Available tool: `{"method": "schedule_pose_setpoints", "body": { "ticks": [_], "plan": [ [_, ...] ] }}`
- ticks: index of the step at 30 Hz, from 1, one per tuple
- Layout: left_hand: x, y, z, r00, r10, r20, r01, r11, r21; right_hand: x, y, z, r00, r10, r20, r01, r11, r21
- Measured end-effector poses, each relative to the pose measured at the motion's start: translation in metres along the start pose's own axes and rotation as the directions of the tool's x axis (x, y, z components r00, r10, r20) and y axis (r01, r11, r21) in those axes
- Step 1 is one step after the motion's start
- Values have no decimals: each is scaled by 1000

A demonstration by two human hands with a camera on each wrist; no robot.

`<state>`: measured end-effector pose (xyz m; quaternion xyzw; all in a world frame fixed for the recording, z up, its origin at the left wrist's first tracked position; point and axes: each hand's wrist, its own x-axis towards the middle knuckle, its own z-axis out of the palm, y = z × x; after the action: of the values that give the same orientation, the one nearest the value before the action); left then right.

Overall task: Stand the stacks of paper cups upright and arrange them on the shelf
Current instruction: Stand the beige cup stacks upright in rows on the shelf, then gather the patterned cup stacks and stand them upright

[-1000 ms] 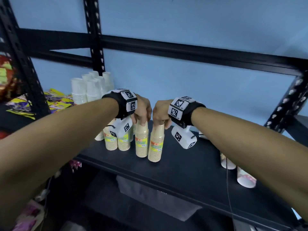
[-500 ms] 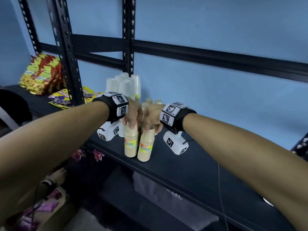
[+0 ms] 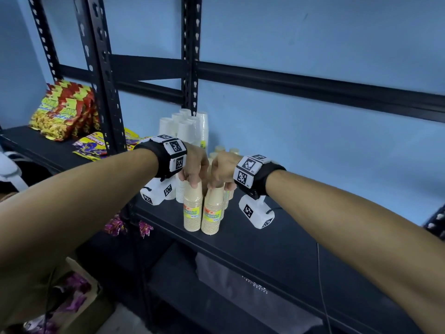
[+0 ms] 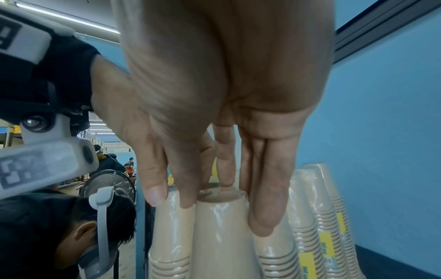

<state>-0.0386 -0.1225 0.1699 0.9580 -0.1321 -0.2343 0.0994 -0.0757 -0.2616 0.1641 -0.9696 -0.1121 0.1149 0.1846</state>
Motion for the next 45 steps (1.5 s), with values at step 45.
{"method": "schedule_pose_setpoints", "body": {
  "ticks": [45],
  "plan": [
    [123,362,120,524,848,80,-832,490,259,-216,301,-26,429,808,-404,-827,532,184]
  ]
}}
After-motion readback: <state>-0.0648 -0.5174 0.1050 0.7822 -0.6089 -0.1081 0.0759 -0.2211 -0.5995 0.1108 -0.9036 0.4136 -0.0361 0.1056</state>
